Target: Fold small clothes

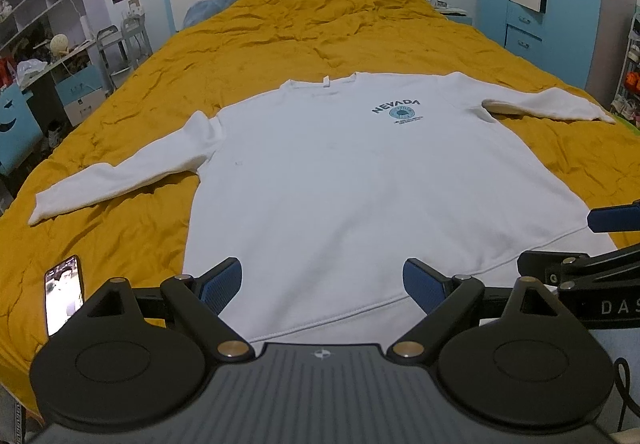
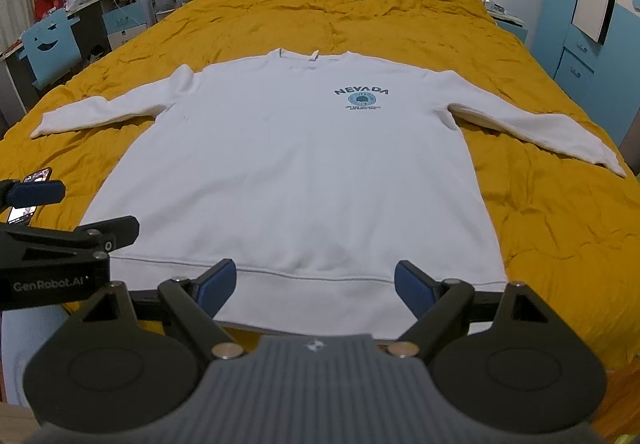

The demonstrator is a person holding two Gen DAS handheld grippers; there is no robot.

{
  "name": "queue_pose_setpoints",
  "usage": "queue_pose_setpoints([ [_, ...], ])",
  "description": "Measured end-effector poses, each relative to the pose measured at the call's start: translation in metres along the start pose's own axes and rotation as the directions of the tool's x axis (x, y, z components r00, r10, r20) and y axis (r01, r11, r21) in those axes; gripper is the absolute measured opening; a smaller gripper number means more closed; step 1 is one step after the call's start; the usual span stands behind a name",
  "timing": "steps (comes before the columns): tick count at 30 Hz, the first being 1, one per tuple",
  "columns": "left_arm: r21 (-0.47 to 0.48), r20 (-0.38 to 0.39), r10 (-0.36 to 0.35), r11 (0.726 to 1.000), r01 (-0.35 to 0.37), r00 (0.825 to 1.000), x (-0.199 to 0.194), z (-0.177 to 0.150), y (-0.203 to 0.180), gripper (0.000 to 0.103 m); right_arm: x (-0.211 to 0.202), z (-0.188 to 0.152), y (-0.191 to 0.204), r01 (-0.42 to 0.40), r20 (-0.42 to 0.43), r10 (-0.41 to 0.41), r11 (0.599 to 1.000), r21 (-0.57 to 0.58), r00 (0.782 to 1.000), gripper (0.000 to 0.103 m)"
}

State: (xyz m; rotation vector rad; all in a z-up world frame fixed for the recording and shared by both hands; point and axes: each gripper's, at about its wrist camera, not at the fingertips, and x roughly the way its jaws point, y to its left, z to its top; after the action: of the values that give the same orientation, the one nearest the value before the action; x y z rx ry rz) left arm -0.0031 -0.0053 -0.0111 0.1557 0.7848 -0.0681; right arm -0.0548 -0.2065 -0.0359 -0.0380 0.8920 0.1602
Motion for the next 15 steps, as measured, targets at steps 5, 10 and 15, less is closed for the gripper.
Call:
queue_pose_setpoints([
  [5,0.002,-0.001,-0.004,1.000,0.004,1.000,0.0005,-0.0005,0.0005,0.103,0.0018,-0.0002,0.0006,-0.001,-0.005,0.001,1.000,-0.004,1.000,0.082],
  [10,0.002,-0.001,-0.005,1.000,0.005,1.000,0.0005,-0.0007,0.0004,0.103,0.0021,-0.0002,0.0007,-0.002,-0.006,0.002,1.000,-0.006,1.000,0.082],
  [15,0.002,-0.001,-0.004,1.000,0.004,1.000,0.0005,-0.0007,0.0002,0.103,0.0021,-0.0006,0.0009,-0.003,-0.006,0.002,1.000,-0.005,1.000,0.082],
])
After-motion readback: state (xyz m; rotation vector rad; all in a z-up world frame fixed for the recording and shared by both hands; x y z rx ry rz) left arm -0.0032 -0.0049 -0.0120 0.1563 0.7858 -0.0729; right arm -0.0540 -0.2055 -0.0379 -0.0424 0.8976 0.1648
